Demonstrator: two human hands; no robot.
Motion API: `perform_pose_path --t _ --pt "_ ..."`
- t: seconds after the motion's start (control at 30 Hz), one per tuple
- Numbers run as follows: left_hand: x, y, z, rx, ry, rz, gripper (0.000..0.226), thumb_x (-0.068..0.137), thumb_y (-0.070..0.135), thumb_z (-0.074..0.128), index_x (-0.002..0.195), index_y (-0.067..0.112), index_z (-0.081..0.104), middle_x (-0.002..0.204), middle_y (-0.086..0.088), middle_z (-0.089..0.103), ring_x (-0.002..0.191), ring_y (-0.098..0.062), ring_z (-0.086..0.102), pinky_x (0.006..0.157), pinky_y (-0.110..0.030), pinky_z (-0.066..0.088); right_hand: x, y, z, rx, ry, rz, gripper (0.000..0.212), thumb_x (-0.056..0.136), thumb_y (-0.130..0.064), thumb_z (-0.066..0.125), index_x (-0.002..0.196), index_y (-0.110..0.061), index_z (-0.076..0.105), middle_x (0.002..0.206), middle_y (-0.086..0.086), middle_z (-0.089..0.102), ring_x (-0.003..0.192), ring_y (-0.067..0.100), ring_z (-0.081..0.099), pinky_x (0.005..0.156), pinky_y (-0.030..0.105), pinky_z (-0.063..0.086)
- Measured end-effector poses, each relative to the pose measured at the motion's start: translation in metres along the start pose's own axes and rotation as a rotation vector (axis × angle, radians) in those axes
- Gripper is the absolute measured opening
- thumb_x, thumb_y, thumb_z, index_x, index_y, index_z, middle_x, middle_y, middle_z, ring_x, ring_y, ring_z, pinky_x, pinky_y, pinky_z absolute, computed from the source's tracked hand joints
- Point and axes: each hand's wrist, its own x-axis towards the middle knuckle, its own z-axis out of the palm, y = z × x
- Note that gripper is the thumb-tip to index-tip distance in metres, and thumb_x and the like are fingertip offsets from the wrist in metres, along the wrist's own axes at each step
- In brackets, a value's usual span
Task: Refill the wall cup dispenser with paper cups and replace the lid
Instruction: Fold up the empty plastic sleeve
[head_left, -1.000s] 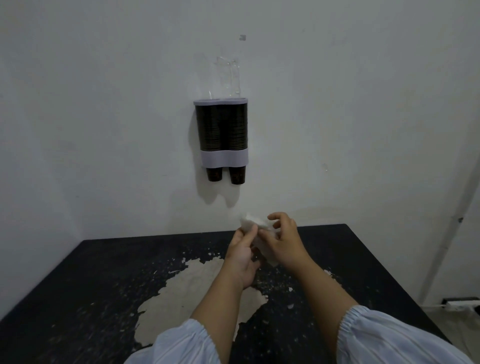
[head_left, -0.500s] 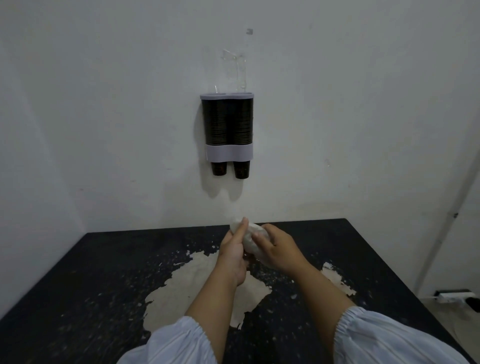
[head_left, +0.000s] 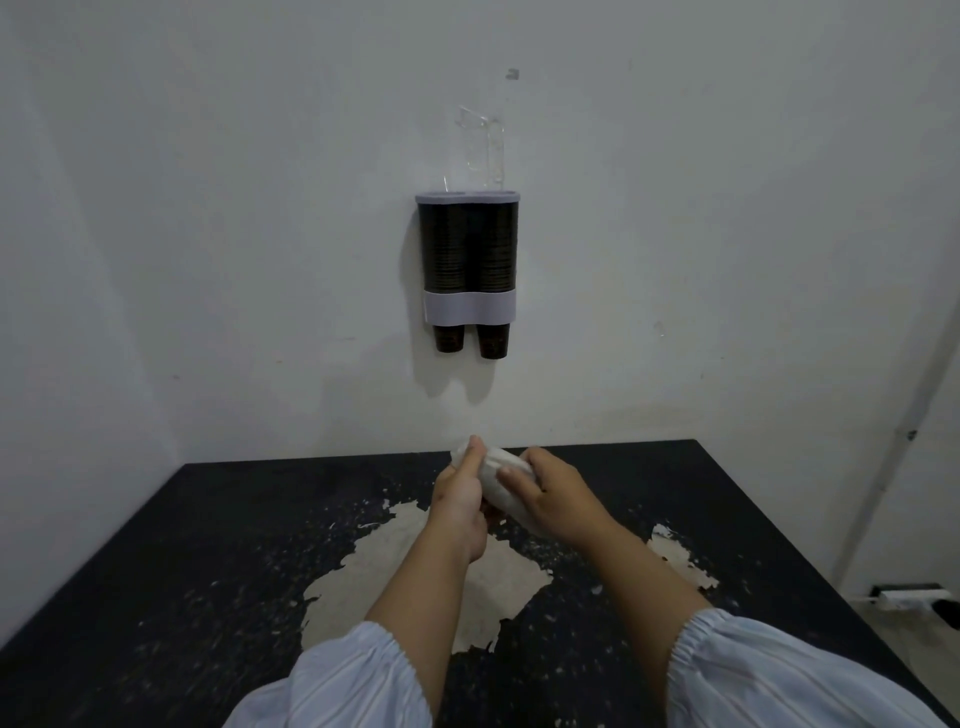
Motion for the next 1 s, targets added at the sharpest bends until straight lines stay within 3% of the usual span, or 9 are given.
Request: perform_pose_path --t 0.07,0.17,0.23,0.37,0.47,0.67,0.77,0.87,1.0 --pt "-0.002 0.003 -0.003 0.014 0.014 -0.01 0.033 0.087 0.044 0.055 0.094 0.011 0.058 0.098 -0.015 0.066 0.089 -0.029 0.065 0.084 -0.045 0.055 -0.002 -0.007 0.005 0.015 -0.021 -0.011 0.026 0.094 -0.038 0.045 0.087 -0.014 0.051 0.074 -0.006 0.054 0.058 0.005 0.05 0.045 0.013 0.038" --pt "-0.007 0.009 -0.009 0.063 0.007 -0.017 0.034 0.088 0.046 0.052 0.088 0.012 0.058 0.091 -0.013 0.065 0.084 -0.026 0.064 0.072 -0.038 0.056 -0.004 -0.015 0.01 0.003 -0.05 -0.036 0.031 0.095 -0.039 0.042 0.083 -0.013 0.052 0.073 -0.006 0.052 0.061 0.008 0.047 0.054 0.022 0.038" --pt "-0.011 0.014 -0.012 0.123 -0.004 -0.019 0.034 0.09 0.045 0.05 0.089 0.012 0.057 0.093 -0.013 0.064 0.086 -0.027 0.062 0.072 -0.038 0.055 -0.007 -0.017 0.012 0.021 -0.066 -0.032 0.035 0.095 -0.04 0.043 0.087 -0.008 0.054 0.074 -0.003 0.052 0.064 0.012 0.047 0.058 0.027 0.038" --pt "-0.014 0.022 -0.017 0.301 0.002 0.024 0.034 0.092 0.043 0.047 0.107 0.014 0.052 0.11 -0.014 0.058 0.1 -0.029 0.058 0.075 -0.039 0.051 -0.016 -0.016 0.011 0.067 -0.12 0.005 0.042 0.088 -0.046 0.053 0.094 -0.005 0.055 0.086 0.011 0.061 0.072 0.023 0.056 0.063 0.032 0.045" --pt "-0.015 0.023 -0.017 0.38 0.002 0.029 0.029 0.092 0.043 0.047 0.102 0.016 0.051 0.106 -0.012 0.057 0.099 -0.029 0.057 0.076 -0.038 0.051 -0.021 -0.013 0.007 0.075 -0.189 0.009 0.043 0.087 -0.046 0.056 0.097 -0.004 0.06 0.094 0.02 0.066 0.074 0.023 0.059 0.066 0.032 0.047" --pt "-0.017 0.019 -0.017 0.466 -0.068 0.038 0.029 0.085 0.041 0.06 0.1 0.016 0.056 0.104 -0.01 0.061 0.095 -0.026 0.06 0.078 -0.038 0.052 -0.035 -0.003 -0.015 0.097 -0.188 0.061 0.025 0.091 -0.037 0.054 0.091 -0.013 0.062 0.077 -0.001 0.061 0.064 0.009 0.055 0.056 0.014 0.044" --pt "-0.018 0.014 -0.012 0.464 -0.178 0.123 0.033 0.081 0.03 0.067 0.106 0.022 0.047 0.108 -0.009 0.06 0.091 -0.024 0.062 0.069 -0.033 0.054 -0.043 0.007 -0.026 0.066 -0.134 0.087 0.024 0.095 -0.029 0.047 0.081 -0.012 0.056 0.071 -0.003 0.054 0.061 0.009 0.048 0.057 0.02 0.04" --pt "-0.023 0.005 0.002 0.443 -0.294 0.153 0.033 0.082 0.012 0.065 0.1 0.029 0.042 0.106 -0.009 0.06 0.095 -0.026 0.062 0.064 -0.032 0.057 -0.051 0.017 -0.034 0.101 -0.063 0.185 0.025 0.097 -0.021 0.032 0.084 -0.01 0.051 0.088 0.006 0.052 0.077 0.015 0.046 0.069 0.028 0.039" --pt "-0.029 -0.016 0.03 0.447 -0.281 0.239 0.028 0.085 0.006 0.06 0.09 0.027 0.042 0.105 -0.015 0.06 0.095 -0.026 0.058 0.075 -0.036 0.055 -0.06 0.026 -0.051 0.122 -0.021 0.237 0.026 0.096 -0.017 0.029 0.084 -0.012 0.051 0.086 0.001 0.051 0.078 0.012 0.046 0.071 0.028 0.038"
